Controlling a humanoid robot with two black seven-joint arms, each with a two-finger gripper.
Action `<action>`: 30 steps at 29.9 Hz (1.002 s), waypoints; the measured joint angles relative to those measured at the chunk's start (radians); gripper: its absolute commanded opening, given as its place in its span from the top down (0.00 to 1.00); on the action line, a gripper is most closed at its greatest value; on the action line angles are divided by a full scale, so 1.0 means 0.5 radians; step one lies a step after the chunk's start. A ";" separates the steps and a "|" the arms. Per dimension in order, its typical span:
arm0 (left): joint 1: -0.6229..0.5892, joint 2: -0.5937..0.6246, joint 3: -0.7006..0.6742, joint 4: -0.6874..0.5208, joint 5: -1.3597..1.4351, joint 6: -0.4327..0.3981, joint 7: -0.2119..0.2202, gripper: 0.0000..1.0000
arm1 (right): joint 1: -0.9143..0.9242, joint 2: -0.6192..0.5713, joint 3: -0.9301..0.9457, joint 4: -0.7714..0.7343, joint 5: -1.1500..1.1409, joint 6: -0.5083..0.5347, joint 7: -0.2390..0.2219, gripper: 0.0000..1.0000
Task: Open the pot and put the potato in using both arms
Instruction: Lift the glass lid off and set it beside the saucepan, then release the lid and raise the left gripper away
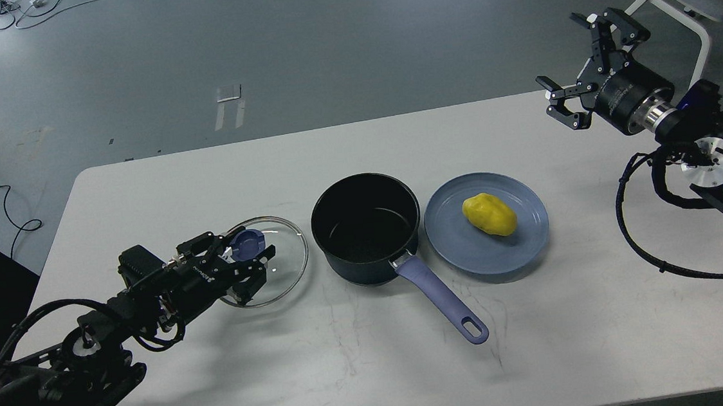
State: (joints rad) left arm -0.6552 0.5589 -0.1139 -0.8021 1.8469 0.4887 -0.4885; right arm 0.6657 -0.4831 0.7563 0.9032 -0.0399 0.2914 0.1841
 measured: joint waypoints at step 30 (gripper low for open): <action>-0.046 -0.044 0.019 -0.046 -0.412 0.000 0.000 0.02 | -0.015 -0.022 0.008 -0.001 0.000 0.009 0.000 0.00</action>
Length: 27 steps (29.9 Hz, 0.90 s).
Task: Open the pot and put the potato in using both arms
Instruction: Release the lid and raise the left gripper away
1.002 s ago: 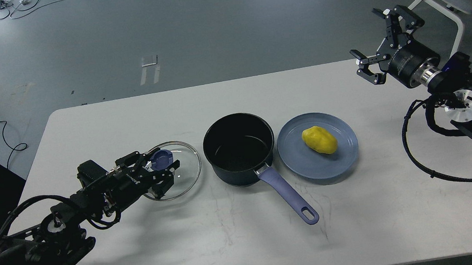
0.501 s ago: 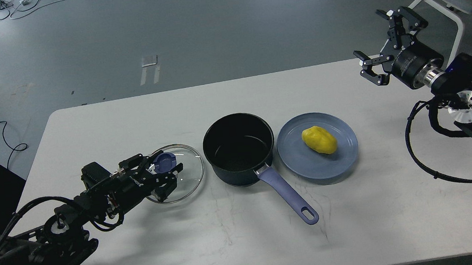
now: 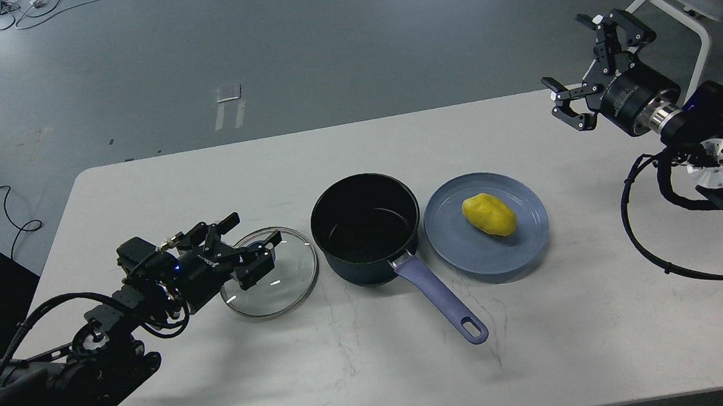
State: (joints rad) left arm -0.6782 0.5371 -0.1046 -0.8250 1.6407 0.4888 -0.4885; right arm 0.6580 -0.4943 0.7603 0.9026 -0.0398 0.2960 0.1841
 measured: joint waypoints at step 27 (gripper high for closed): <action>-0.691 -0.154 -0.551 -0.227 -2.650 -0.958 0.650 0.02 | 0.158 -0.344 -0.405 0.512 -2.331 -0.047 0.240 0.00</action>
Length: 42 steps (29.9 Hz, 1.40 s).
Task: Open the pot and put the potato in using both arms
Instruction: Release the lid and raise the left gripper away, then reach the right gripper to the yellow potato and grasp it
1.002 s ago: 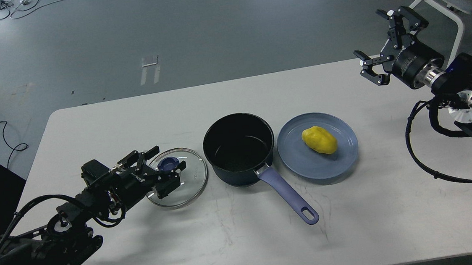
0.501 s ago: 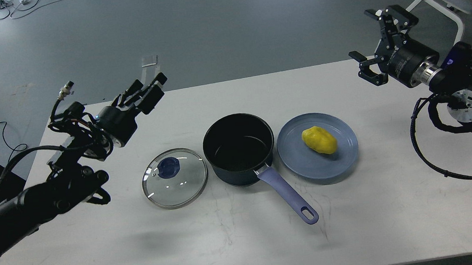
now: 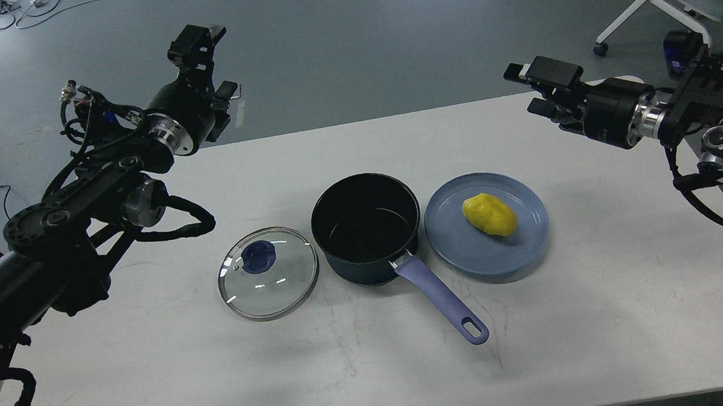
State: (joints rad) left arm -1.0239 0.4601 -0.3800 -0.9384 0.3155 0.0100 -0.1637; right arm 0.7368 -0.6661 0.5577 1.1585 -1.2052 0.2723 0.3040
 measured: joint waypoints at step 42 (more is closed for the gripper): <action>0.257 0.031 -0.003 -0.004 0.192 -0.006 -0.105 0.02 | 0.265 0.307 -0.918 -0.305 -0.866 -0.339 0.083 0.23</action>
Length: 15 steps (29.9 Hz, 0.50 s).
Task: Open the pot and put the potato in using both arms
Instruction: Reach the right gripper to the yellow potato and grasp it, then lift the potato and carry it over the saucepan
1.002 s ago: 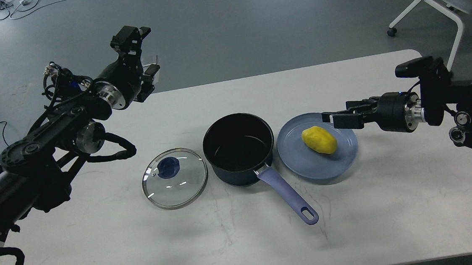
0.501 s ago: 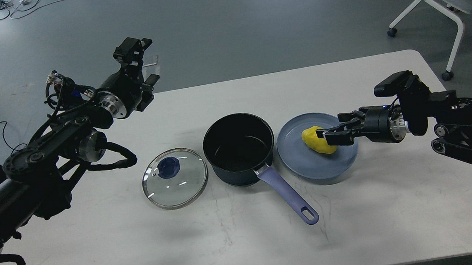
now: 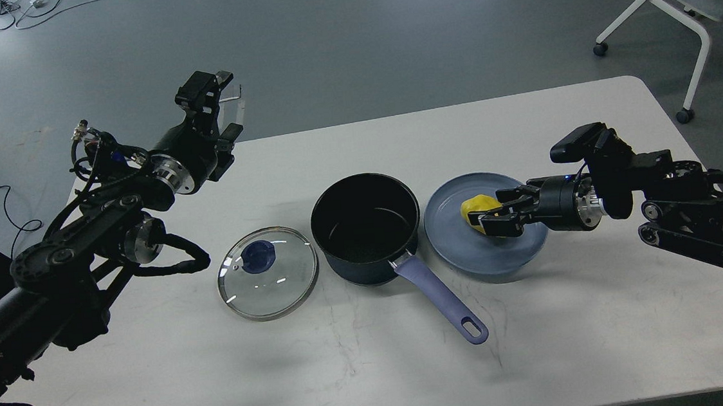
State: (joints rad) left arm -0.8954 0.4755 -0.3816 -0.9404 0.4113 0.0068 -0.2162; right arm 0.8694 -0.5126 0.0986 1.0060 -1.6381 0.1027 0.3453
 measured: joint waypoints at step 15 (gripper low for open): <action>0.021 0.000 0.002 0.003 0.006 0.035 -0.004 0.02 | 0.009 0.011 -0.074 -0.063 -0.003 -0.003 0.074 0.57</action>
State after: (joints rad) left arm -0.8850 0.4756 -0.3805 -0.9390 0.4142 0.0243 -0.2180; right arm 0.8738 -0.5069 0.0614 0.9746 -1.6398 0.1011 0.3822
